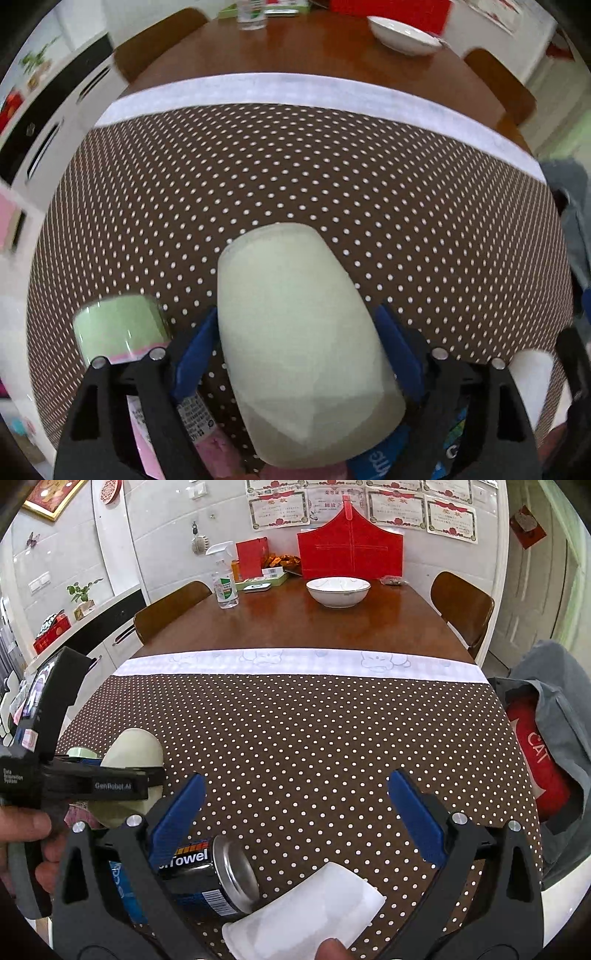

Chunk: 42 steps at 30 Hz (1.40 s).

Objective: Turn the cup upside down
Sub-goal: 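Lift the pale green cup with the left tool and rotate it upright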

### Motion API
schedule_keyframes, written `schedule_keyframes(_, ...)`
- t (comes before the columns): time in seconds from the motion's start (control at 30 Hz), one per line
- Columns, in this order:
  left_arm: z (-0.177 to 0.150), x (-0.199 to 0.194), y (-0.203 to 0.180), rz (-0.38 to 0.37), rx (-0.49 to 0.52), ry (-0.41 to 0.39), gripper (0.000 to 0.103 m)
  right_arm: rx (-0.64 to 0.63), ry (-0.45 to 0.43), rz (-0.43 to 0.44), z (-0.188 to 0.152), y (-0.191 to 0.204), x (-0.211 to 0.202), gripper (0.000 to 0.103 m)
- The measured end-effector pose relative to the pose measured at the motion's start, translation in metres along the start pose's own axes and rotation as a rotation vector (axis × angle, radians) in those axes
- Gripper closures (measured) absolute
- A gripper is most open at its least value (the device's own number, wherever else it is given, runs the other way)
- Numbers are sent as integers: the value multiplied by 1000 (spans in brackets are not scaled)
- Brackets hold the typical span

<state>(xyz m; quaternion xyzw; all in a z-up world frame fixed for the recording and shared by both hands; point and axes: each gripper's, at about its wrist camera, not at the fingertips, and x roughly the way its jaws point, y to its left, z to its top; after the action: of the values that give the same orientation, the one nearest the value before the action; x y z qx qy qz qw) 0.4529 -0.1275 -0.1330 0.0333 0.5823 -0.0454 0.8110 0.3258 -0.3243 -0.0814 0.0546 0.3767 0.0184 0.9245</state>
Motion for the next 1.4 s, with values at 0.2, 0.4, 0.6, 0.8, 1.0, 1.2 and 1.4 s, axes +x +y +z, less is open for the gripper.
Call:
schedule_keyframes(0.2, -1, 0, -20, 31, 92, -3, 21, 12, -10, 2, -1, 0, -4, 6)
schedule_keyframes(0.4, 2, 0, -14, -20, 95, -2, 22, 28, -22, -6, -3, -1, -13, 6)
schedule_keyframes(0.6, 4, -19, -1, -79, 76, -51, 24, 52, -33, -20, -8, -4, -23, 6)
schedule_keyframes(0.8, -4, -55, 2, -117, 76, -114, 24, 66, -53, -30, -11, -1, -38, 6)
schedule_keyframes(1.0, -32, -105, 12, -154, 87, -186, 24, 67, -96, -41, -13, 6, -67, 6)
schedule_keyframes(1.2, -81, -161, 27, -211, 99, -234, 24, 74, -150, -38, -27, 19, -107, 6)
schedule_keyframes(1.4, -153, -164, 38, -241, 95, -221, 24, 63, -155, -43, -63, 39, -137, 6)
